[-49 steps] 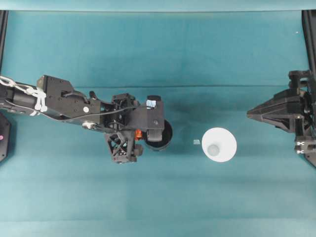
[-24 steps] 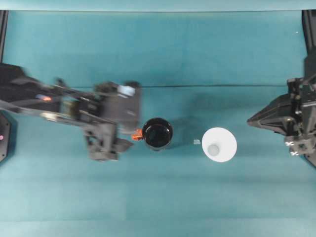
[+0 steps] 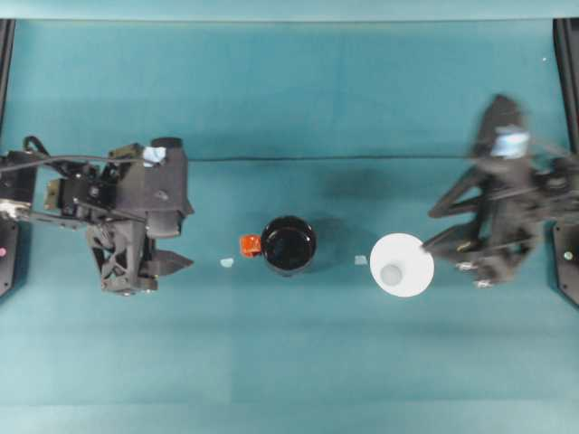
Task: Put the paper cup into the moved red handle cup holder.
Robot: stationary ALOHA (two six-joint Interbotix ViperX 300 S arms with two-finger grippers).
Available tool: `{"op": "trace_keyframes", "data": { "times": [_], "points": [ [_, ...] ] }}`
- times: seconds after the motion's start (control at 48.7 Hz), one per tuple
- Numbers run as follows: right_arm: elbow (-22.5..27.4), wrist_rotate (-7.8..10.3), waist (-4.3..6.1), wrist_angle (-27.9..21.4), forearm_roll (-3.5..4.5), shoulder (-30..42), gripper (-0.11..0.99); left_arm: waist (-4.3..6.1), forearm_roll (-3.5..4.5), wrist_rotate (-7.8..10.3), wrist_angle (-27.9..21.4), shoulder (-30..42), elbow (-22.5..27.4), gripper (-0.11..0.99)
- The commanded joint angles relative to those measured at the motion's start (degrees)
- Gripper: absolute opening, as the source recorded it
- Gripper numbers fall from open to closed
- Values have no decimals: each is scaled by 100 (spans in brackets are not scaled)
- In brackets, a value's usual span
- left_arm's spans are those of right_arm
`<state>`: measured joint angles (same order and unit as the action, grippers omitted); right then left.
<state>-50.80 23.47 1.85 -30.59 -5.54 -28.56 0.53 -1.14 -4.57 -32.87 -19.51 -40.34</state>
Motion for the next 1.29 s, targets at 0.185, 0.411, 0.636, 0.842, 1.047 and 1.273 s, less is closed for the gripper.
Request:
{"op": "trace_keyframes", "data": {
  "times": [0.185, 0.411, 0.636, 0.842, 1.047, 1.273],
  "points": [
    [650, -18, -9, -984, 360, 1187, 91, 18, -9, -18, 26, -79, 26, 94],
    [765, -18, 18, -993, 360, 1890, 91, 9, -9, -35, 44, -79, -44, 94],
    [835, -9, 97, -914, 404, 2074, 89, 18, -9, -35, 53, -79, -97, 94],
    [870, 26, 79, -905, 281, 2092, 61, 18, -9, -26, 62, -79, -141, 94],
    [1011, 26, 44, -782, 141, 2162, 7, 18, -9, -26, 62, -79, -149, 94],
    [1134, 35, 44, -747, 62, 2197, -11, 9, -9, -26, 62, -79, -149, 93]
  ]
}}
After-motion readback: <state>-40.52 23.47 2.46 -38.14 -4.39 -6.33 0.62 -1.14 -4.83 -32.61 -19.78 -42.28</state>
